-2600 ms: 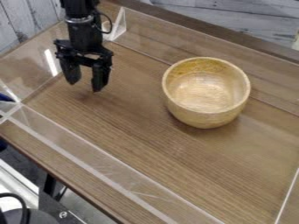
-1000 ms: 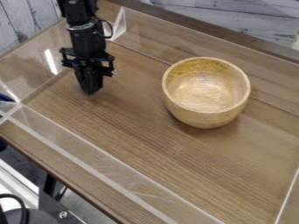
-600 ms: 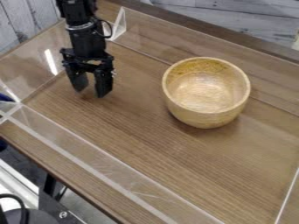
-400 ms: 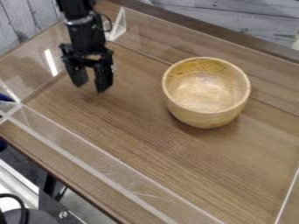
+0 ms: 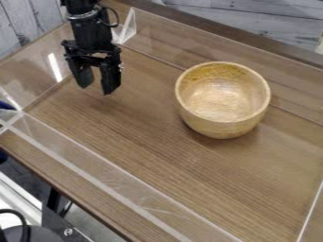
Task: Remove the green block from inside the brown bowl and put it on the table
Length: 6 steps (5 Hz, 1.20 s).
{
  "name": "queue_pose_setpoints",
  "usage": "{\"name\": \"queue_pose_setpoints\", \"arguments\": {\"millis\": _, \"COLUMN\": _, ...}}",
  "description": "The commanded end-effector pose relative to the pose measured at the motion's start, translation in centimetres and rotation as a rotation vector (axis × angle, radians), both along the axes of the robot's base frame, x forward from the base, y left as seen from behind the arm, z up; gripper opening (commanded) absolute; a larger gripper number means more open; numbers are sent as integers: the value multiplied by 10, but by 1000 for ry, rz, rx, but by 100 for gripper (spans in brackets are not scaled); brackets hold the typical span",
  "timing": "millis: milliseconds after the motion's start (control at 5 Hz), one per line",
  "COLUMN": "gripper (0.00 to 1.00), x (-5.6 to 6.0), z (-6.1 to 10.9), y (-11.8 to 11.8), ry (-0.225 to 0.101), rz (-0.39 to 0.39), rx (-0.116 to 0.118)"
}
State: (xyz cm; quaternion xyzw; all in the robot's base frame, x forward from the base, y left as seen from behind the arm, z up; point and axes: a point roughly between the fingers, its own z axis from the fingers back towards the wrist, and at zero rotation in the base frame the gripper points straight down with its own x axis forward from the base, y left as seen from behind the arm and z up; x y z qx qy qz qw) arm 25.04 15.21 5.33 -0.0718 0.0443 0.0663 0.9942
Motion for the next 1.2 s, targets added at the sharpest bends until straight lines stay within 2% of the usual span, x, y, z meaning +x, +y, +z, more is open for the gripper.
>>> {"name": "queue_pose_setpoints", "arguments": {"millis": 0, "gripper": 100, "x": 7, "z": 22, "y": 8, "ry": -67, "rz": 8, "rx": 52}}
{"name": "queue_pose_setpoints", "arguments": {"millis": 1000, "gripper": 100, "x": 9, "z": 23, "y": 11, "ry": -64, "rz": 11, "rx": 68}}
